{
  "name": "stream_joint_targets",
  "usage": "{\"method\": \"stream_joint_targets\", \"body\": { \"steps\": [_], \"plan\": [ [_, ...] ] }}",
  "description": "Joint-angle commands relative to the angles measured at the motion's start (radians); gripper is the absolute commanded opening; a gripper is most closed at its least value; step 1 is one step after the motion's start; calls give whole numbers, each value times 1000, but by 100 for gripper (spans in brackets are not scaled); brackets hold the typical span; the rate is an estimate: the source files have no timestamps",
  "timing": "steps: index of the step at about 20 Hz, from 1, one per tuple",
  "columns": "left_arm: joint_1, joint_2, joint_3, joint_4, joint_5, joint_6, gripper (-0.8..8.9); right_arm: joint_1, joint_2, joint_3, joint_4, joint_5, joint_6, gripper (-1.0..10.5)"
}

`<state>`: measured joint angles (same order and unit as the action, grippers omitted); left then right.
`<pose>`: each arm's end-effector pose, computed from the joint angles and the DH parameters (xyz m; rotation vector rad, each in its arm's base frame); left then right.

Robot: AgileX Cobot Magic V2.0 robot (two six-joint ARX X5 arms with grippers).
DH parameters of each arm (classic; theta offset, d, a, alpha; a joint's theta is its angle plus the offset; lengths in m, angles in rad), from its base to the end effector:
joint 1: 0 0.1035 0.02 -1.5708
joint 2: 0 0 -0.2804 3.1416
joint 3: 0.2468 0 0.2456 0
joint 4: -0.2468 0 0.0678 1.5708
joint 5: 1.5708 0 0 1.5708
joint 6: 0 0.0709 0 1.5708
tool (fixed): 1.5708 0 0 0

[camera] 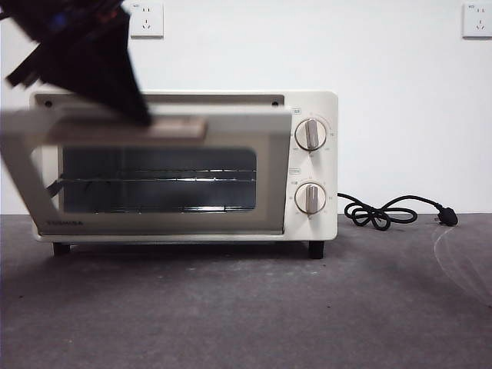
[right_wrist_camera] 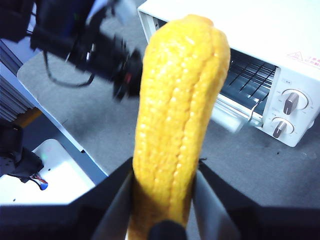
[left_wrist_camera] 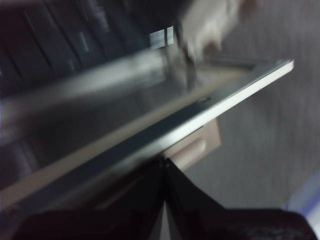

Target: Take the corn from the table,put the corn in the oven

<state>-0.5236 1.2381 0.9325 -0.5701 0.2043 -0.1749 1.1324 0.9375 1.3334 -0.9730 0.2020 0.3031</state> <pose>0.2193 -0.1432 0.2487 -0.0143 0.9380 -0.5997 0.0832 0.1440 0.4018 -0.0934 0.5972 0.8175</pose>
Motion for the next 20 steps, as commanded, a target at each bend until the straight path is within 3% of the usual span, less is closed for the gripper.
{"method": "stream_joint_targets", "body": {
  "steps": [1, 5, 12, 16, 20],
  "plan": [
    [-9, 49, -40, -53, -85, 23, -6, 2, 0, 3, 1, 0, 4, -12],
    [-58, 49, -40, -91, -157, 22, -6, 2, 0, 3, -3, 0, 5, -12],
    [-161, 8, -40, -126, -144, 22, -6, 2, 0, 3, -46, -2, -1, -12],
    [-231, -186, -10, -125, -119, -18, -6, 2, 17, 3, 23, -39, -50, -12],
    [-291, -428, 118, -124, -132, -30, -6, 2, 92, 3, 233, -94, -130, -12]
  ]
}}
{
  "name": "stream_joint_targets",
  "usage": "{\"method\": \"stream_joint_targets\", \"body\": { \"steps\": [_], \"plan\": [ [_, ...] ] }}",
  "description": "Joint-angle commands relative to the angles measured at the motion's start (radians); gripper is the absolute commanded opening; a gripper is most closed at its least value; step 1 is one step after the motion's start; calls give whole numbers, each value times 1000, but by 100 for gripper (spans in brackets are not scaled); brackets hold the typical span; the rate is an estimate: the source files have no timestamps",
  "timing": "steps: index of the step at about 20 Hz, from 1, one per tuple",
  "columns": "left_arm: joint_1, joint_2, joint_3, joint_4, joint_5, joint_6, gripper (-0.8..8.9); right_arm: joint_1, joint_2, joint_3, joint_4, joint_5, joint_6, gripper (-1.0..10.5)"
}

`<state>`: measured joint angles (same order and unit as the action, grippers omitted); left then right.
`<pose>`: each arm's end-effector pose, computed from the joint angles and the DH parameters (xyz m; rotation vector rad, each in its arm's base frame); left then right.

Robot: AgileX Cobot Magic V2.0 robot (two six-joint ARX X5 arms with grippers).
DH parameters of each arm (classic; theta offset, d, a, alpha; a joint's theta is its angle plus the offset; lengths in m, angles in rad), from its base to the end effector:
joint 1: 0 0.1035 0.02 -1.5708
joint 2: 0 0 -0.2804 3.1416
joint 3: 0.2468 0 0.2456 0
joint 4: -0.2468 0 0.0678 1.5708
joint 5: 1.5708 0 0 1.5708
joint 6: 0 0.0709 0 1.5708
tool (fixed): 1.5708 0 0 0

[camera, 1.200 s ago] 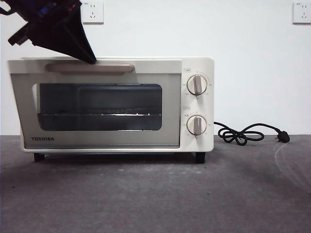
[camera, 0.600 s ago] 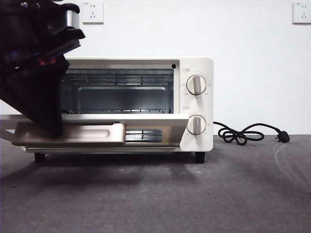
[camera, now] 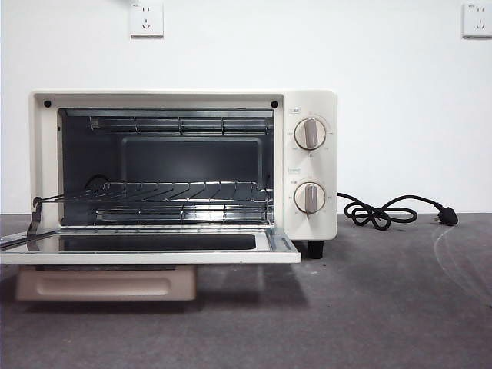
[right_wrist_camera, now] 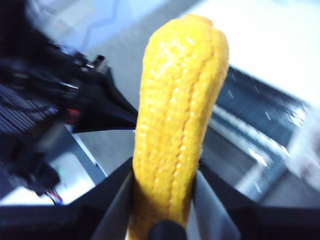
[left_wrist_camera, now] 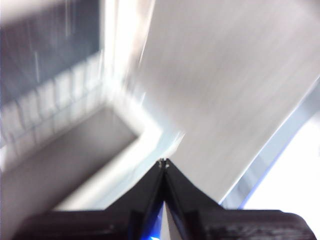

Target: Take the corn from the table,put the corn in the oven

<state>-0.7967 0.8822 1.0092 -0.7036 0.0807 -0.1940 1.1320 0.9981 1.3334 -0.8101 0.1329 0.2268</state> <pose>0.1263 -0.1374 0.3342 0.0315 0.6360 -0.7928 0.0918 0.1734 0.4111 -0.0872 0.5055 0.9248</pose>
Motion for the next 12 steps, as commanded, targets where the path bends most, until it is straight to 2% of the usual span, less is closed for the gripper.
{"method": "stream_joint_targets", "body": {
  "steps": [1, 7, 12],
  "plan": [
    [-28, -120, 76, 9, -31, -11, -6, 2, 58, 3, 120, -41, -74, -12],
    [-49, -351, 227, -19, -246, 2, -6, 2, 254, 3, 377, -45, -241, -12],
    [-49, -446, 264, -126, -375, 8, -6, 2, 389, 3, 510, 31, -344, -12]
  ]
}}
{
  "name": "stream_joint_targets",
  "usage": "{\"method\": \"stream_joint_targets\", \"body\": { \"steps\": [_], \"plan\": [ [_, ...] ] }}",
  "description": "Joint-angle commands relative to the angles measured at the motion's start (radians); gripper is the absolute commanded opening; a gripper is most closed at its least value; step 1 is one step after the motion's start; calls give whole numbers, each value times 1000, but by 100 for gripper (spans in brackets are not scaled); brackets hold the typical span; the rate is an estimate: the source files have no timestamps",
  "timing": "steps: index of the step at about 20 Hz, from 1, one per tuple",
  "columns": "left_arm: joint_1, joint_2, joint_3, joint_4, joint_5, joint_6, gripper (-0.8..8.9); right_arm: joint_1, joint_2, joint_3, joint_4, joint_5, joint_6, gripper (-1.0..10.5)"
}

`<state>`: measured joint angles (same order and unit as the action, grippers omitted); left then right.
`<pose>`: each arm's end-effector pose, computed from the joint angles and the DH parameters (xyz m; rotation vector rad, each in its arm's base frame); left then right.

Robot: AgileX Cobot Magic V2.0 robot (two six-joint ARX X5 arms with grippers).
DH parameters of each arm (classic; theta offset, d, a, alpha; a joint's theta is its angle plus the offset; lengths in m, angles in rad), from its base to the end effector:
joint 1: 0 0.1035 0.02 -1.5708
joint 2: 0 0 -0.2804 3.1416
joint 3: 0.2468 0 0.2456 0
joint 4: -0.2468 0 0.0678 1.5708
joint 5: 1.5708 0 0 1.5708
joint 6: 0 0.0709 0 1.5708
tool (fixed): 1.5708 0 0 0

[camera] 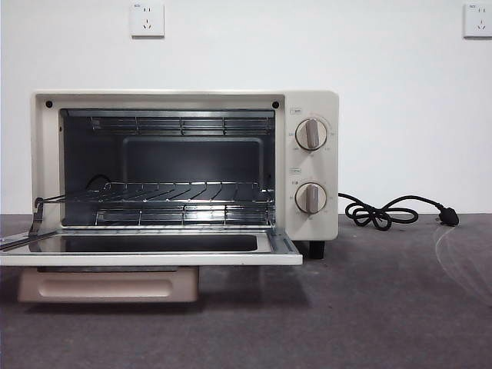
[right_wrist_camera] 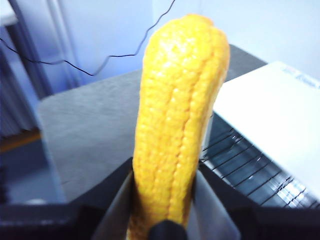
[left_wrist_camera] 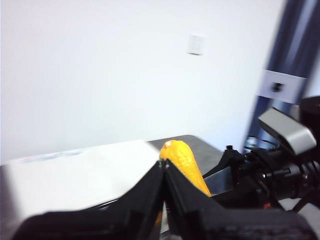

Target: Take the corn from the table,put the corn in the oven

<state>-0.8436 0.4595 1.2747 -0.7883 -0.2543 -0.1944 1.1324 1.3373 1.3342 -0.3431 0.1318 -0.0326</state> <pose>0.0297 -0.0066 0.4460 -0.2030 0.0341 -0.5898 0.1457 0.2888 0.3887 -0.2429 0.2752 0.9955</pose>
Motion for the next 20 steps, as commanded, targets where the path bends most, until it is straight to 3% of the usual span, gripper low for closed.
{"method": "stream_joint_targets", "body": {
  "steps": [1, 5, 9, 13, 20],
  "plan": [
    [-2, -42, -1, -60, -51, 7, -6, 2, 79, 2, 65, 50, -111, -12],
    [-2, -86, -1, -125, -61, -12, -6, 2, 173, 2, 129, 114, -212, -12],
    [-2, -102, -1, -157, -61, -15, -6, 0, 272, 2, 191, 227, -363, -12],
    [-2, -102, -1, -165, -61, -15, -6, -1, 360, 2, 228, 253, -486, -12],
    [-2, -102, 0, -162, -66, -15, -6, -5, 503, 2, 295, 380, -639, -12]
  ]
}}
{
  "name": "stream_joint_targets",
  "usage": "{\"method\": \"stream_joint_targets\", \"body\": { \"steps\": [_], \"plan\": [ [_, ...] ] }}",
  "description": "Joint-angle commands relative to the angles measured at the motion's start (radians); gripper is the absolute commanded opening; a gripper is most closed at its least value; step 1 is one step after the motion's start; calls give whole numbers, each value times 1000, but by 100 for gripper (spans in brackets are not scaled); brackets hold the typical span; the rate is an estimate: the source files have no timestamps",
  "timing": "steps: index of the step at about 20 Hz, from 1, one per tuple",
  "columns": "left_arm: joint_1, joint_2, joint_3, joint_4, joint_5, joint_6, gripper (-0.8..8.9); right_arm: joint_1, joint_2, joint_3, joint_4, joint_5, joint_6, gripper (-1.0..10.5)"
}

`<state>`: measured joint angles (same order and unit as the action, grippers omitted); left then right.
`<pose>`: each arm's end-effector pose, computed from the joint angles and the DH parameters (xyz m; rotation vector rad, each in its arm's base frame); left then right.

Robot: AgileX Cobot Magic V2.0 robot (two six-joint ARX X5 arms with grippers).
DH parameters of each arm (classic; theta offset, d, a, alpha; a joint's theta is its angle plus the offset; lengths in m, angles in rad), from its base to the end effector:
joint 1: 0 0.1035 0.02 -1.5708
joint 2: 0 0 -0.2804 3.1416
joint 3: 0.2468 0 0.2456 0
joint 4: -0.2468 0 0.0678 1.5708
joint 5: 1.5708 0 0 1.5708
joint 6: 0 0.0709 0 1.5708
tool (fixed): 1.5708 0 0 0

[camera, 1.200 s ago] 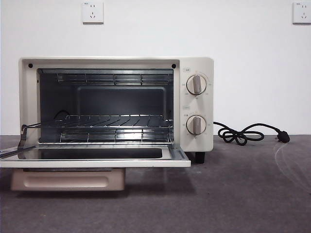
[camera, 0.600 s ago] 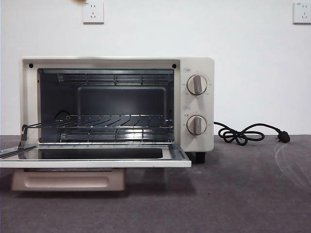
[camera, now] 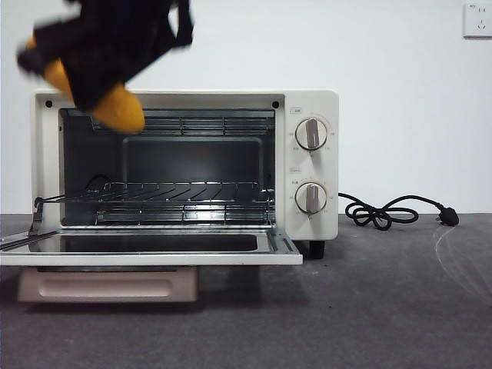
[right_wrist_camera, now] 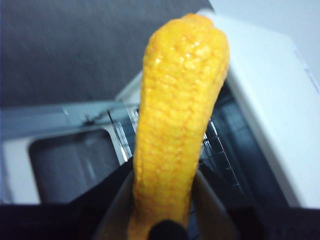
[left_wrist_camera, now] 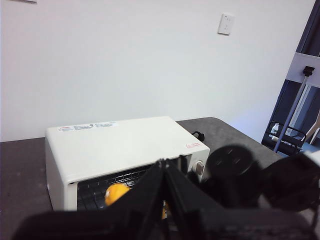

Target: Take the corn from the table,put the corn in the oven

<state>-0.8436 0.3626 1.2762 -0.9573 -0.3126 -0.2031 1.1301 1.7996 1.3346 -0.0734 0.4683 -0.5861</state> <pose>0.0103 0.0213 0.4223 -0.1741 0.0908 -0.5251 0.2149 0.3806 0.2562 -0.9502 0.1856 0.7532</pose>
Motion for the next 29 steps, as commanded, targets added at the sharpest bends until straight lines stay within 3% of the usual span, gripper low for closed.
{"method": "stream_joint_targets", "body": {
  "steps": [1, 8, 15, 21, 29],
  "plan": [
    [-2, -5, -2, 6, -7, -6, -6, -6, 60, 2, 37, 60, -111, -12],
    [-2, -5, -2, 5, -12, -7, -6, -35, 155, 2, 109, 189, -231, -12],
    [-2, -5, -2, 0, -29, -14, -6, -95, 182, 2, 151, 248, -245, -12],
    [-2, -5, -2, 0, -29, -14, -6, -145, 182, 2, 138, 254, -243, -12],
    [-2, -5, -2, 0, -29, -25, -6, -177, 182, 2, 61, 172, -198, 11]
  ]
}}
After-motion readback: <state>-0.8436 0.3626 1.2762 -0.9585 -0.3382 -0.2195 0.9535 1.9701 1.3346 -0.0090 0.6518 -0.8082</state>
